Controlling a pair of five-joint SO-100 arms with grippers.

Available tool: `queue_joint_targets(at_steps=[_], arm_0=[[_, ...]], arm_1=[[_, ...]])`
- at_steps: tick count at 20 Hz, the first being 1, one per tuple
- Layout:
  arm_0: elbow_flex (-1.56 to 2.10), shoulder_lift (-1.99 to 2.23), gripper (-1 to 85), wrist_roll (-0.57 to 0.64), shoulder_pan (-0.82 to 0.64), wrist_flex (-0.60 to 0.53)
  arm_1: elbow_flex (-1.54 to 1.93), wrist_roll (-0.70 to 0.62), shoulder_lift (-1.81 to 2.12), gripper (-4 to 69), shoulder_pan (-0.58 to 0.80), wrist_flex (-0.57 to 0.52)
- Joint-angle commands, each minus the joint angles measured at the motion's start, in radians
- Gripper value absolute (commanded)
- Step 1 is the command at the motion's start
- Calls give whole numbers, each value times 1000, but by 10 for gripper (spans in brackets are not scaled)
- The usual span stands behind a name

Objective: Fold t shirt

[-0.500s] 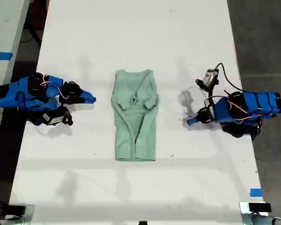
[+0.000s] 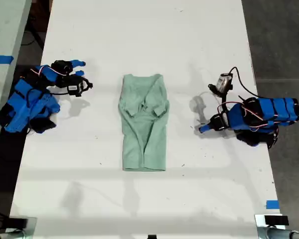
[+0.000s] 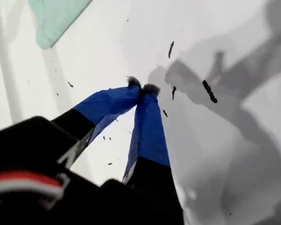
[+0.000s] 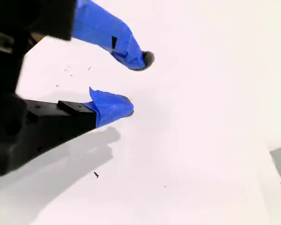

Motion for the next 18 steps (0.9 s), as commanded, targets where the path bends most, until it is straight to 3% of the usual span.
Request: queue_joint_targets(at_steps=[1,4,5,7,8,10,12,13,14,15,16,18], arm_0=[[43,9,215,8,284,-5],[43,9,208,8,724,-5],[43,8,198,8,767,-3],[40,5,164,67,584,-2],[34,5,239,32,588,0],[34,17,285,-247,881,-8],[41,20,288,-262,1092,-15],[41,20,141,-215,1063,-25],[41,20,94,-143,1068,-92],[40,20,90,-114,1074,-181],[38,20,90,-179,1055,-221],[-3,20,88,-273,1039,-215]], arm_1=[[63,-14,15,25,9,6],[63,-12,15,22,9,6],[63,-12,15,22,9,6],[63,-12,15,21,9,6],[63,-9,15,17,9,6],[63,43,17,25,2,6],[51,101,18,14,20,-72],[35,101,15,13,25,-146],[-38,123,-43,13,14,-172],[-183,155,-218,23,8,-166],[-380,153,-499,40,-11,-178],[-917,126,-1114,78,-60,-74]])
